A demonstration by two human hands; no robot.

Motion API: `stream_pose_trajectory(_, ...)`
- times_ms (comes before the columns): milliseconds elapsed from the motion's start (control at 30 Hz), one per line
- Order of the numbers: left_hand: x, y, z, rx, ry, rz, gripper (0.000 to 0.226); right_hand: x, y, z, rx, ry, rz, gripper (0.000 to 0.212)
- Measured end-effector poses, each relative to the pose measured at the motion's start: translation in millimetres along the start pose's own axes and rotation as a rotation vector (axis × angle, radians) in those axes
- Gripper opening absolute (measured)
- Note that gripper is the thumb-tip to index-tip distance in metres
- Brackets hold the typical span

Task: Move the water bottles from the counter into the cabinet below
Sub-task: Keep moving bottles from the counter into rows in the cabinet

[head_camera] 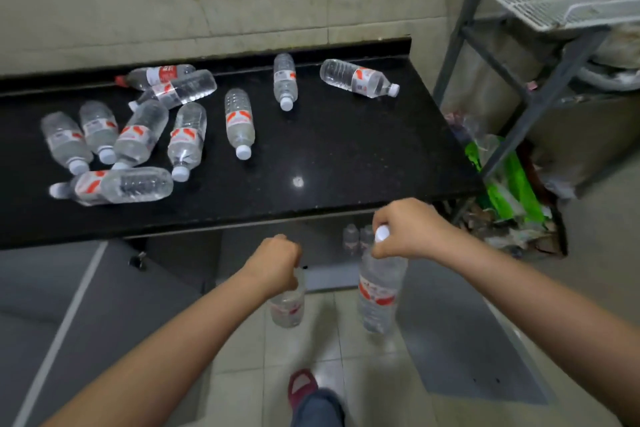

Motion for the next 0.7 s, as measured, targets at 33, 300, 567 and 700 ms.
stream_pose_trajectory(33, 0, -2, 10, 0.003, -0.034, -0.007, 0.035, -1, 2, 23, 0.018, -0.057, 0.018, 0.024)
stream_pose_trajectory(300, 48, -15, 106, -0.045, -0.256, -0.030, 0.032, 29, 42, 163, 0.080, -0.266, 0.211, 0.029)
stream_pose_trajectory(567, 199, -4, 217, -0.132, -0.236, -0.049, 0.033, 147, 120, 292, 0.096, -0.233, 0.151, 0.035)
stream_pose_trajectory(700, 287, 8, 279, -0.162, -0.167, -0.046, 0.032, 214, 168, 370, 0.038, -0.198, 0.114, 0.033)
Point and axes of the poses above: each hand's wrist, its own x-axis towards the middle knuckle, its own z-axis out of the palm, y = z × x, the point moved 7 cm from there along x, towards the middle knuckle, and after that the axes turned 15 degrees about -z, right-handed, at the moved point
